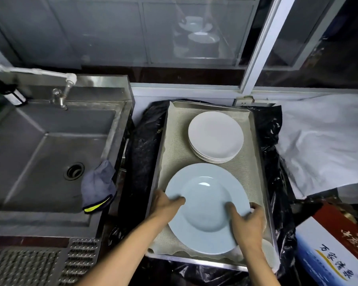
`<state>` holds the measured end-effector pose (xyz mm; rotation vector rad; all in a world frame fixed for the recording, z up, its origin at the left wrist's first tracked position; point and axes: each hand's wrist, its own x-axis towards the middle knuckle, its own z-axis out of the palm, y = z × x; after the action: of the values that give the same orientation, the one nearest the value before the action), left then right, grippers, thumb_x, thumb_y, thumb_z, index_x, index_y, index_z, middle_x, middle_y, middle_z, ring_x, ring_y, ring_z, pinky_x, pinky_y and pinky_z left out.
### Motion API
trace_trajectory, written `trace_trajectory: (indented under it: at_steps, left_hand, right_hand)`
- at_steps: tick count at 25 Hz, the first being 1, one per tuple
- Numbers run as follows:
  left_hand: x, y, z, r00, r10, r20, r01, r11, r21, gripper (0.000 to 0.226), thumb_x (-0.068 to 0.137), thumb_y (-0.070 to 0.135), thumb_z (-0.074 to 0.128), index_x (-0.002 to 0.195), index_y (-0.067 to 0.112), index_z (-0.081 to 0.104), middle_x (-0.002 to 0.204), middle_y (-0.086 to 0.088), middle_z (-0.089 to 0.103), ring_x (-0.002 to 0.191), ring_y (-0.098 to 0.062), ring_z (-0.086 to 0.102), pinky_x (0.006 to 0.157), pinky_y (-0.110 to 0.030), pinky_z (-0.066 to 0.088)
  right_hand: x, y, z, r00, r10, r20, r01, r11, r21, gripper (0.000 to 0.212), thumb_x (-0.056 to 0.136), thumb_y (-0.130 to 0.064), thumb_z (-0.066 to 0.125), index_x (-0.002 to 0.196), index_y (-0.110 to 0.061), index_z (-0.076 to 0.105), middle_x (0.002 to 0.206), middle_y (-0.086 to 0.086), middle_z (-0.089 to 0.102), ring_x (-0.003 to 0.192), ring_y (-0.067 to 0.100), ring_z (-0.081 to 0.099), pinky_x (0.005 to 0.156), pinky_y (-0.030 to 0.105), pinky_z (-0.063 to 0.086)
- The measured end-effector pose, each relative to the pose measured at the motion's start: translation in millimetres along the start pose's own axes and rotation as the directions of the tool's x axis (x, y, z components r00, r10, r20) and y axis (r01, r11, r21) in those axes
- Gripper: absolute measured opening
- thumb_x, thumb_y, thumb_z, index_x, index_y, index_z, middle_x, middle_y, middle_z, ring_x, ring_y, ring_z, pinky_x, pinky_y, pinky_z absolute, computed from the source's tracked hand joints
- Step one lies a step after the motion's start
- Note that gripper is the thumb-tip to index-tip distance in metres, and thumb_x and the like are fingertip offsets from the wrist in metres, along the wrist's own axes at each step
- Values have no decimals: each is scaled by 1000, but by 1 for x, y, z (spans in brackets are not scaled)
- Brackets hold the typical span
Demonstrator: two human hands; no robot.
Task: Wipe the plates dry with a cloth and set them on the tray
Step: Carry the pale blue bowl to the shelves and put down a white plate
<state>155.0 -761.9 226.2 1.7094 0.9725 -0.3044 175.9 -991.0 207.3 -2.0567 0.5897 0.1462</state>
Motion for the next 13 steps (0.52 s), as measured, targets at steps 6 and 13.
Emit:
trace_trajectory:
  at_steps: [6,13]
  left_hand:
    - [-24,-15,-68,988,15,-157,-42,985,-167,52,60,37,74,95,23,37,100,-2,63,86,-17,63,59,-26,45]
    - [-79,-59,-179,905,-48,-423,-117,927,-355,55,54,41,70,95,23,38,100,1,60,85,-14,62,59,-27,49]
  right_hand:
    - [-33,-49,30,984,-125,129,109,986,128,73,58,-56,78,114,-24,45,110,3,57,94,23,62,81,42,52]
    - [-109,-117,99,881,-289,375,254,957,141,73,58,-59,75,117,-30,43,97,-11,63,85,6,60,69,36,45]
